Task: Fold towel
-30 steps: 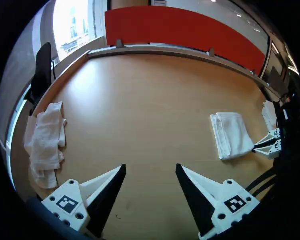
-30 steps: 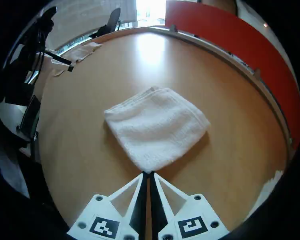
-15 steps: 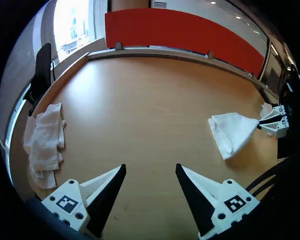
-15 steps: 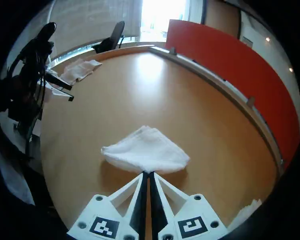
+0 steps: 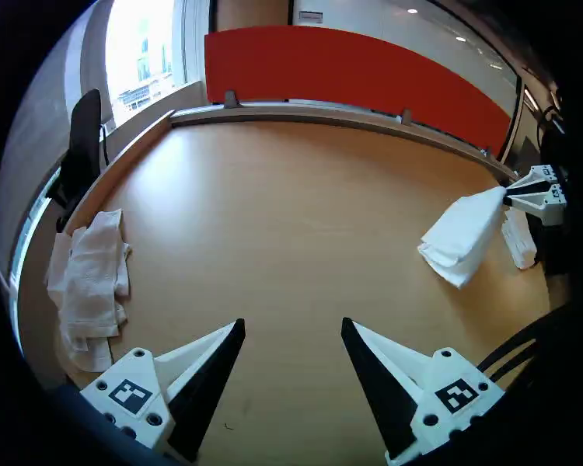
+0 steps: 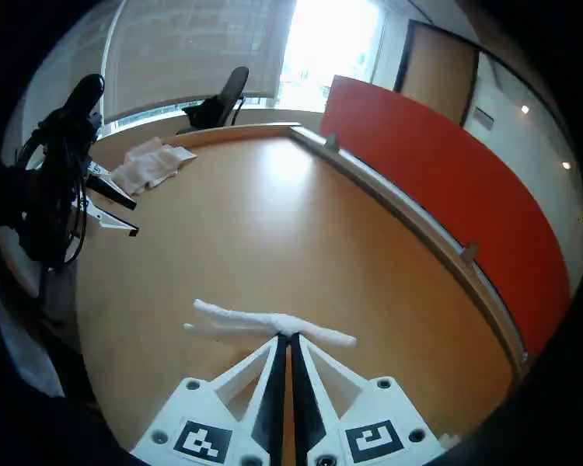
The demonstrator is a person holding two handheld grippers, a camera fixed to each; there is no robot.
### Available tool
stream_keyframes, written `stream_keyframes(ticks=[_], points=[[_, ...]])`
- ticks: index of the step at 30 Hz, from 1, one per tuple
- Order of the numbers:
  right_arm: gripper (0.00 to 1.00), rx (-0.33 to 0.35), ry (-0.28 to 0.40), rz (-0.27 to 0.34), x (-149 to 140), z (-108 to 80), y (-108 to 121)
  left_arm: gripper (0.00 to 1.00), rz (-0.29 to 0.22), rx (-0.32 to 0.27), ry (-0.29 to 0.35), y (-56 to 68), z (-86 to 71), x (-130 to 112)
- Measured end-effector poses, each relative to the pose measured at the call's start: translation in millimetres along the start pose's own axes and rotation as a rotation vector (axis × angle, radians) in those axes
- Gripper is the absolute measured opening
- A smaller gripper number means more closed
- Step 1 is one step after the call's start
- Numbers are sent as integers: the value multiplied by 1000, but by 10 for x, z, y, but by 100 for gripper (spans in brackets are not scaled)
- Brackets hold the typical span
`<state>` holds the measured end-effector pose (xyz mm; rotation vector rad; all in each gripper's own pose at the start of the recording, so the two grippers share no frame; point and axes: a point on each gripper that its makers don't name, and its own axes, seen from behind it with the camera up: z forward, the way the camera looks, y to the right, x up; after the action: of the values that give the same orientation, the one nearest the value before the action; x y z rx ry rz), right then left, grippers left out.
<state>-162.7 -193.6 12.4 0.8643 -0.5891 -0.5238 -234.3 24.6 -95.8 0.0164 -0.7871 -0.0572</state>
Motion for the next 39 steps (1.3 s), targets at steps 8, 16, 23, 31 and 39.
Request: stream_keyframes(ticks=[8, 16, 23, 31, 39], points=[[4, -26, 17, -12, 109, -142, 150, 92, 3, -6, 8, 29, -21, 17], [4, -63, 17, 1, 90, -336, 388, 92, 12, -13, 12, 61, -37, 20], [4, -97, 12, 29, 8, -521, 663, 92, 19, -14, 14, 74, -49, 30], [4, -141, 8, 78, -141, -729, 1022, 92, 25, -12, 17, 98, -64, 40], [4, -187, -6, 106, -310, -920, 1373, 92, 27, -9, 16, 117, -70, 43]])
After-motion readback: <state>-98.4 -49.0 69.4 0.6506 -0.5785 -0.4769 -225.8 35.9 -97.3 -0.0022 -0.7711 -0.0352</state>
